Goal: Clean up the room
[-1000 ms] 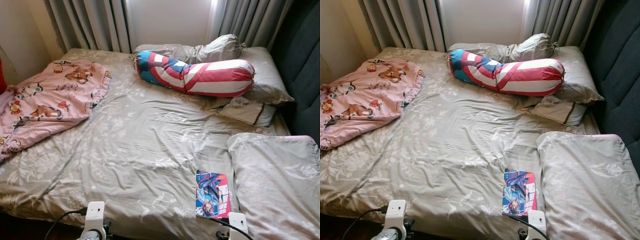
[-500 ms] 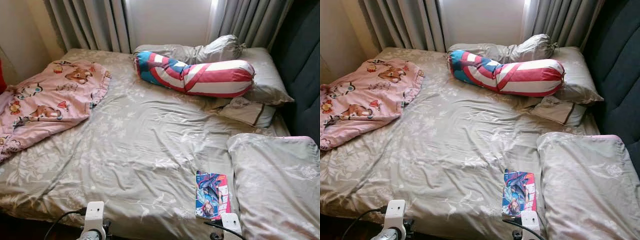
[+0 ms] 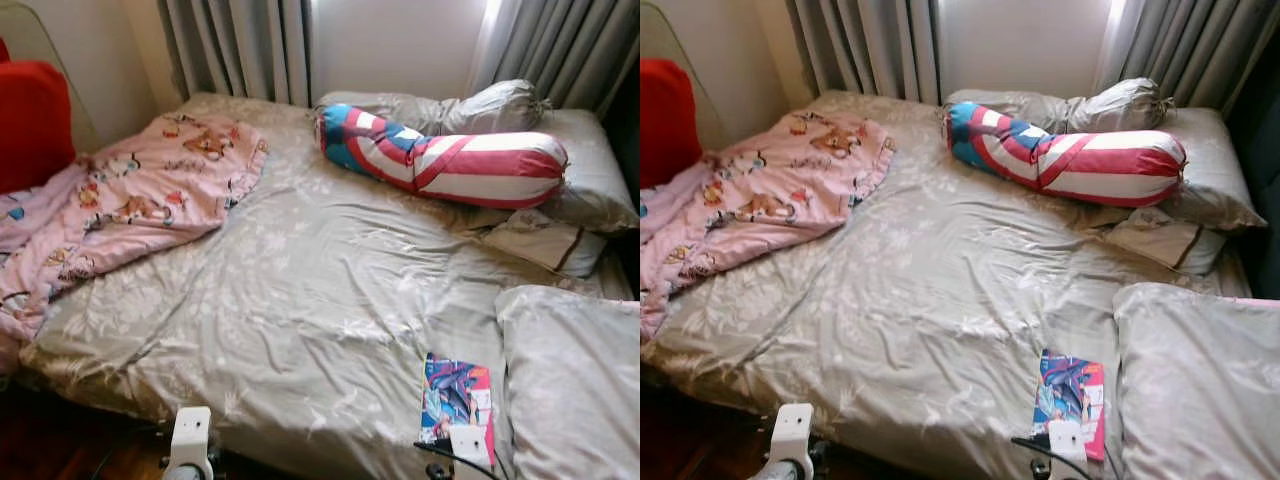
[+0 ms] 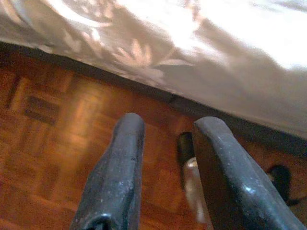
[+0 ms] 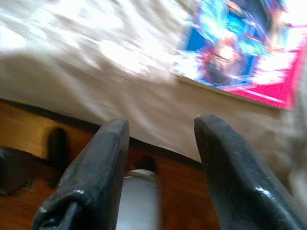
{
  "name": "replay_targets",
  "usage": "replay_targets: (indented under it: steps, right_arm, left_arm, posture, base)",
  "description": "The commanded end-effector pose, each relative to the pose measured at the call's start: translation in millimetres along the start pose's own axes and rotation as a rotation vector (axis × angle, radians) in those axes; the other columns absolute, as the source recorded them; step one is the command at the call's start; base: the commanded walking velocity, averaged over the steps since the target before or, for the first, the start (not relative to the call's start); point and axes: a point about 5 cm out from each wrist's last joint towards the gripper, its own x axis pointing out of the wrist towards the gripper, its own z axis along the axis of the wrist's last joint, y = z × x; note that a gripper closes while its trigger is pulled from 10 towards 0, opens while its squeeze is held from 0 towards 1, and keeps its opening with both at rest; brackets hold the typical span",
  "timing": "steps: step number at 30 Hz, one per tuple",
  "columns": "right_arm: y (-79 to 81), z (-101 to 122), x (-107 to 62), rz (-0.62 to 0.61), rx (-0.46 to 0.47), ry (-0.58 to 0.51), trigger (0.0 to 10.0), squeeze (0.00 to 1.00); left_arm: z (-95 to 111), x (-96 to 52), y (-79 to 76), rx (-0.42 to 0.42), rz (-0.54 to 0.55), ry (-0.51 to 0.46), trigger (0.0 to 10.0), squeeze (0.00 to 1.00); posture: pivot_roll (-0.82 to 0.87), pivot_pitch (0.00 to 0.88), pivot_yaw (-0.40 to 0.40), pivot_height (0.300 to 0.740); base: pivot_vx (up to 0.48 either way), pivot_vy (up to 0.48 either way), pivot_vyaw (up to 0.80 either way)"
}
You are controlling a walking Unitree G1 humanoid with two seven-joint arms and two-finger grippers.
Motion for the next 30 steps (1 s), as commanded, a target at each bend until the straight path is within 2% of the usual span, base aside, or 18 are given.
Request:
replay_targets:
  steps: [1, 30]
  right_arm:
    - [-9.5, -8.4, -2.6, -0.022, 0.002, 0.028, 10.0, 0.0]
    - [-8.1, -6.6, -2.3, 0.009, -0.016, 0.023, 10.0, 0.0]
  left_arm:
    - [-2.2, -0.1, -4.9, 0.002, -0.012, 0.014, 10.0, 0.0]
    - [-7.1, -1.1, -4.3, 0.003, -0.015, 0.028, 10.0, 0.0]
  posture:
    - [-0.11, 0.028, -0.048, 0.74]
    - [-0.1, 0.028, -0.047, 0.74]
  base:
    - [0.0, 0.375, 0.0]
    - [0.0, 0.414, 0.0]
